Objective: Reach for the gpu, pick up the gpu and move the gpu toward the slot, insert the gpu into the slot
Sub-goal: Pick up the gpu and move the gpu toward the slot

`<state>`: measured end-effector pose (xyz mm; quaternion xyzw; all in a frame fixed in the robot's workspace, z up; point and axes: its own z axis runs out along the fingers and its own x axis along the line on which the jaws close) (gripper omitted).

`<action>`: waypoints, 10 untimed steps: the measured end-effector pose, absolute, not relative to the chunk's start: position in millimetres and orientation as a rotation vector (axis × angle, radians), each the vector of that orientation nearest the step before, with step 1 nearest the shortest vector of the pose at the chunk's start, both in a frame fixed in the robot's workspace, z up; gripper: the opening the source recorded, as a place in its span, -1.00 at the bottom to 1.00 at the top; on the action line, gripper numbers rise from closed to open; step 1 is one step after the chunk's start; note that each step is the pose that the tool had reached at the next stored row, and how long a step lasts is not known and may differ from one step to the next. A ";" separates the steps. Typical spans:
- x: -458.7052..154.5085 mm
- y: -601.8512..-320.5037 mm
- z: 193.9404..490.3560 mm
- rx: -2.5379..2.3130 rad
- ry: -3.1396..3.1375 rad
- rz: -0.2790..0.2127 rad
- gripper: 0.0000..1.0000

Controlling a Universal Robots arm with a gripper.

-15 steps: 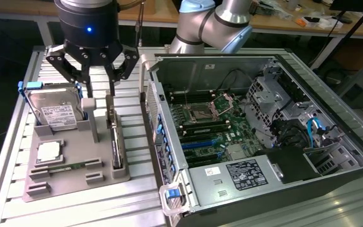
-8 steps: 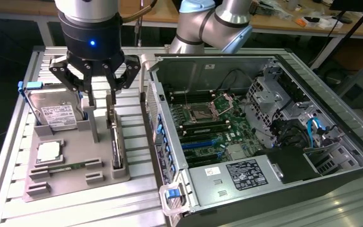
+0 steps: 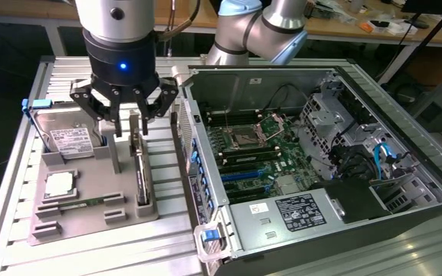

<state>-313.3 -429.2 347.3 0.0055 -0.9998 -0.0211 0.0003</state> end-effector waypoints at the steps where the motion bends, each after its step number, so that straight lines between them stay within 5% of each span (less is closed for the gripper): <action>1: -310.9 -429.2 345.4 0.017 -3.140 -0.066 -0.10; 10: -307.2 -431.1 327.4 0.017 -3.141 -0.066 -0.10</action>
